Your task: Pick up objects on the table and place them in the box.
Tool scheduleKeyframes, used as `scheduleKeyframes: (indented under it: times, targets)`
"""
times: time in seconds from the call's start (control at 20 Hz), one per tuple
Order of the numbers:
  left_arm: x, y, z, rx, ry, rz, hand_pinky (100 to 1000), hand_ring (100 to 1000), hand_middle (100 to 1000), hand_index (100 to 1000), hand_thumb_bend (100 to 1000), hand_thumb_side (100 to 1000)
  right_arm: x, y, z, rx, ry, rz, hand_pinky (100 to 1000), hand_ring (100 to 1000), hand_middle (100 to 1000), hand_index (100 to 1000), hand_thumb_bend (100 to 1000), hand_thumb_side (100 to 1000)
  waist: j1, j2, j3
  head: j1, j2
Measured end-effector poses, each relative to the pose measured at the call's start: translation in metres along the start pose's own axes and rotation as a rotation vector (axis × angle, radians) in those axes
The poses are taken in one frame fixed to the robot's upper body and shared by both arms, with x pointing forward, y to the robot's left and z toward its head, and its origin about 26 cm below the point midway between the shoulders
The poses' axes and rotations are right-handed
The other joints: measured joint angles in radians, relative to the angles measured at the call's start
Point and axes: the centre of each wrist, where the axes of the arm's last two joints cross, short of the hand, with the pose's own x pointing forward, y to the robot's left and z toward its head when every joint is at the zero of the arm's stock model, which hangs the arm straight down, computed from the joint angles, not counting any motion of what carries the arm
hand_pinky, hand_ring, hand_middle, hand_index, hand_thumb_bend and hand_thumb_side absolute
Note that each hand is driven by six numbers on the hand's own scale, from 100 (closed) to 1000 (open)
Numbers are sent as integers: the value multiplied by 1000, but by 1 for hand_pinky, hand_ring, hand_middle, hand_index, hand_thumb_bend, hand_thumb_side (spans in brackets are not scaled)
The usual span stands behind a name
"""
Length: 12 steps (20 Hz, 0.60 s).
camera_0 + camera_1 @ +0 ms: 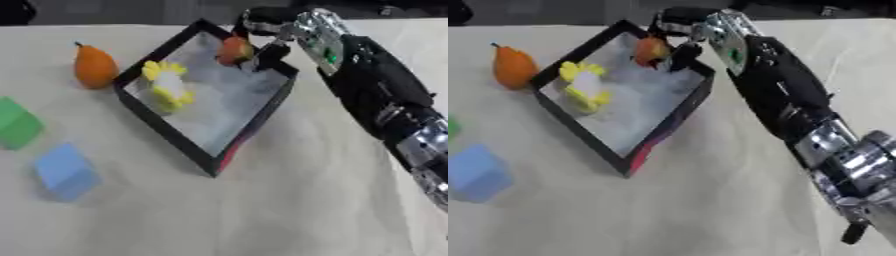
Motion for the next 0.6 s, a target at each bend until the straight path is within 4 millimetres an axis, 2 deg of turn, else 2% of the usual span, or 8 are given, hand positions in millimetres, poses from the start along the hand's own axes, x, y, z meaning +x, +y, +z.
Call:
scheduleKeyframes:
  times: [0.1, 0.3, 0.35, 0.4, 0.45, 0.5, 0.55, 0.6]
  targets:
    - [0, -1, -1, -10, 0, 8, 804, 1000, 826, 826, 100, 662, -1, 5, 0, 36, -4, 22, 883, 822, 736, 883, 278, 352, 0, 0, -2, 1, 0]
    - [-1, -2, -2, -24, 5, 14, 804, 1000, 825, 826, 100, 662, -2, 6, 0, 79, -34, 51, 958, 883, 796, 952, 367, 287, 0, 0, -6, 5, 0]
    - [-1, -2, -2, -26, 5, 14, 804, 1000, 825, 826, 100, 662, -3, 5, 0, 80, -39, 52, 967, 888, 803, 956, 389, 326, 0, 0, -7, 7, 0]
    - [-1, -2, -2, -29, 5, 14, 804, 1000, 825, 826, 100, 662, -3, 5, 1, 79, -43, 52, 977, 894, 809, 959, 457, 424, 0, 0, -7, 8, 0]
    - [-1, -3, -2, -31, 6, 14, 804, 1000, 826, 826, 100, 662, -4, 4, 1, 76, -47, 54, 986, 899, 818, 963, 460, 537, 0, 0, -8, 9, 0]
    - [-1, -3, -2, -33, 7, 15, 805, 1000, 826, 826, 100, 662, -4, 3, 2, 72, -48, 55, 989, 899, 821, 964, 457, 592, 0, 0, -8, 9, 0]
    - [-1, -3, -2, -36, 8, 16, 805, 1000, 826, 827, 100, 662, -4, 3, 2, 68, -48, 55, 996, 893, 828, 962, 358, 700, 0, 0, -9, 10, 0]
    - [-1, -4, -2, -37, 9, 17, 805, 1000, 827, 827, 100, 662, -5, 2, 3, 62, -44, 53, 1000, 892, 832, 965, 304, 687, 0, 0, -10, 10, 0]
